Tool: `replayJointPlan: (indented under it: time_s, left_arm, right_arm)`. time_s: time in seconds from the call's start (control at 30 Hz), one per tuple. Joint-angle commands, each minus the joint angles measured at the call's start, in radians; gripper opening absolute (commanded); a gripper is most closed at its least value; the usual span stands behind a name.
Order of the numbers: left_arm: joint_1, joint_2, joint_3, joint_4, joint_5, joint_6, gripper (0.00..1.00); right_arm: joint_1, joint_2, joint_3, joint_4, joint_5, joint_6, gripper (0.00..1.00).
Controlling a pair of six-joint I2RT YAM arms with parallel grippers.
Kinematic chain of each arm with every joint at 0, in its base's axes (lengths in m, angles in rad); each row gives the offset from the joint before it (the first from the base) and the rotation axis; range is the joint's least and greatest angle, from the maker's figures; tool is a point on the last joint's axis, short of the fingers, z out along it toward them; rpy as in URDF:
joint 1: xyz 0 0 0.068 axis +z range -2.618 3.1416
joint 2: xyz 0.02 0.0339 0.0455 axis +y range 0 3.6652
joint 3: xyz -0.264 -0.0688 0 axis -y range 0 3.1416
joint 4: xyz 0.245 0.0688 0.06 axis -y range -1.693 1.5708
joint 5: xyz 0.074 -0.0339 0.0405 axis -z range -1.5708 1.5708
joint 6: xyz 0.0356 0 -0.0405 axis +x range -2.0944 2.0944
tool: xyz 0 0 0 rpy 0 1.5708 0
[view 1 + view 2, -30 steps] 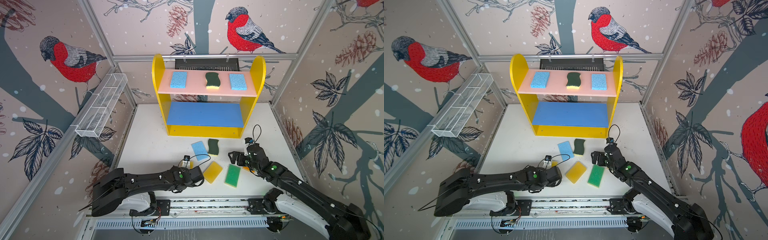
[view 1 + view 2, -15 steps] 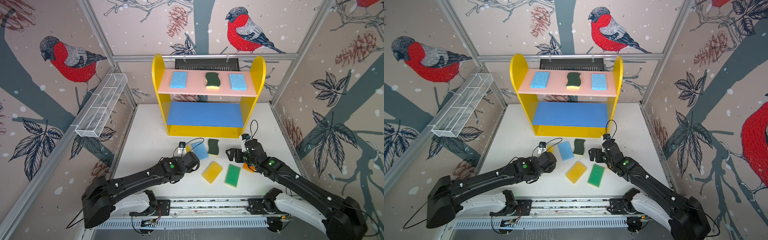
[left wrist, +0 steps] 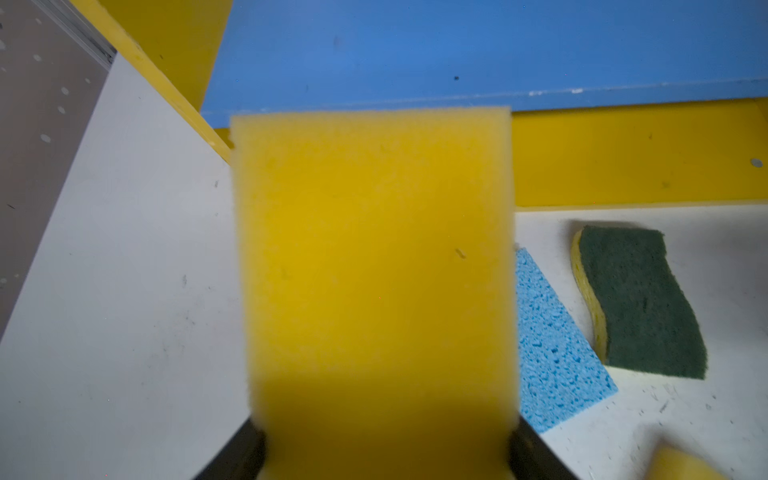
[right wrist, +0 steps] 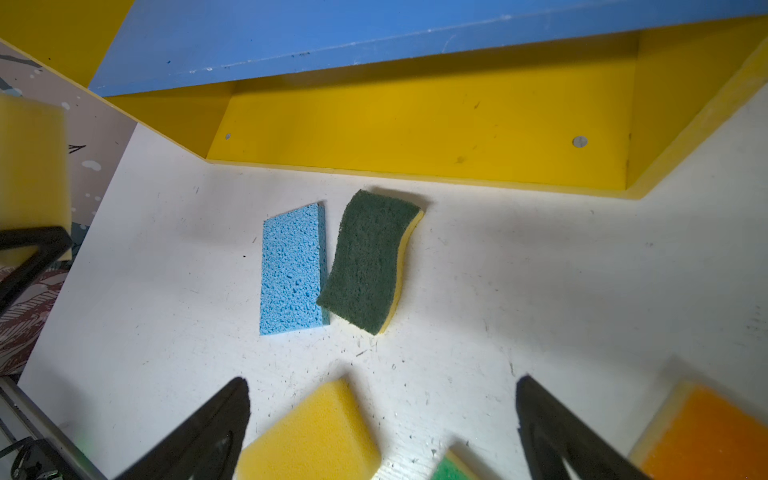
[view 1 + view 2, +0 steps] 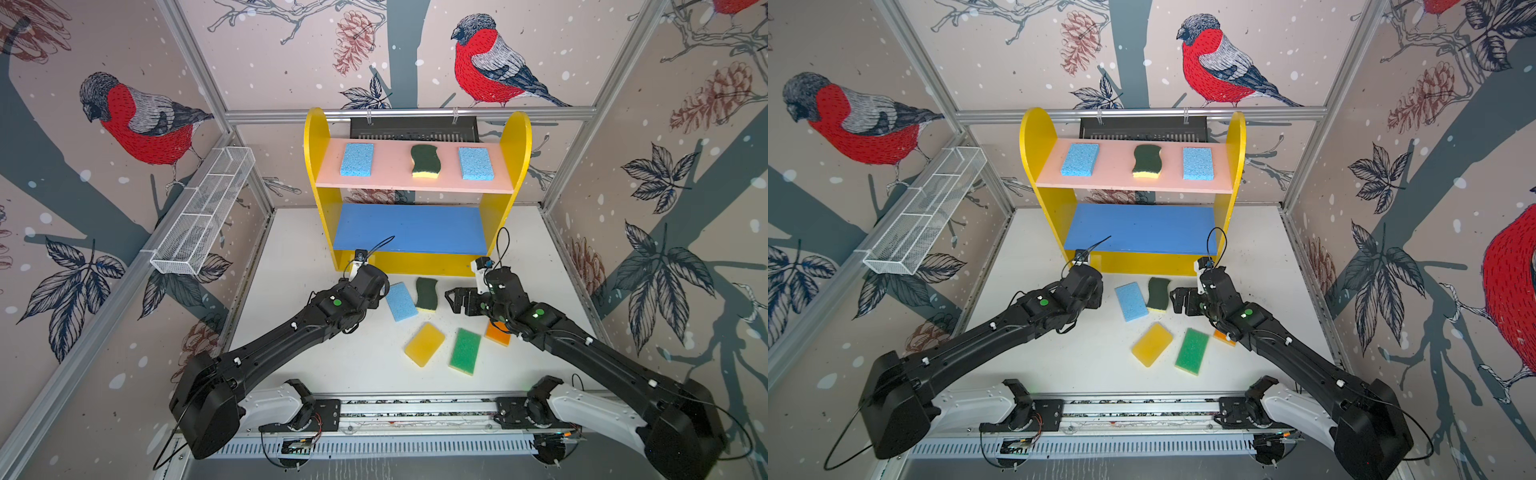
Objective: Arrange cleaning sponges on a shelf
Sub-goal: Place the cleaning sponge on the shelf.
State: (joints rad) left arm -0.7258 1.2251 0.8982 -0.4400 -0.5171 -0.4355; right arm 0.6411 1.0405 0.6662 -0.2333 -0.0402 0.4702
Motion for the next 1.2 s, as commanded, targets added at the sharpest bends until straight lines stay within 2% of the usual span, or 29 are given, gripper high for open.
replayJointPlan:
  time_s: [0.0, 0.33, 0.47, 1.17]
  left_arm:
    - [0.049, 0.018, 0.031, 0.100, 0.031, 0.109, 0.66]
    - [0.160, 0.110, 0.081, 0.266, 0.085, 0.234, 0.66]
    - [0.199, 0.160, 0.128, 0.276, 0.103, 0.258, 0.66]
    - [0.269, 0.318, 0.223, 0.390, 0.142, 0.314, 0.66]
  right_arm:
    - [0.006, 0.014, 0.030, 0.045, -0.021, -0.022, 0.99]
    - [0.035, 0.024, 0.068, 0.084, -0.026, -0.048, 1.00]
    - [0.053, 0.024, 0.083, 0.087, -0.030, -0.068, 1.00]
    - [0.143, 0.049, 0.148, 0.100, 0.009, -0.086, 0.99]
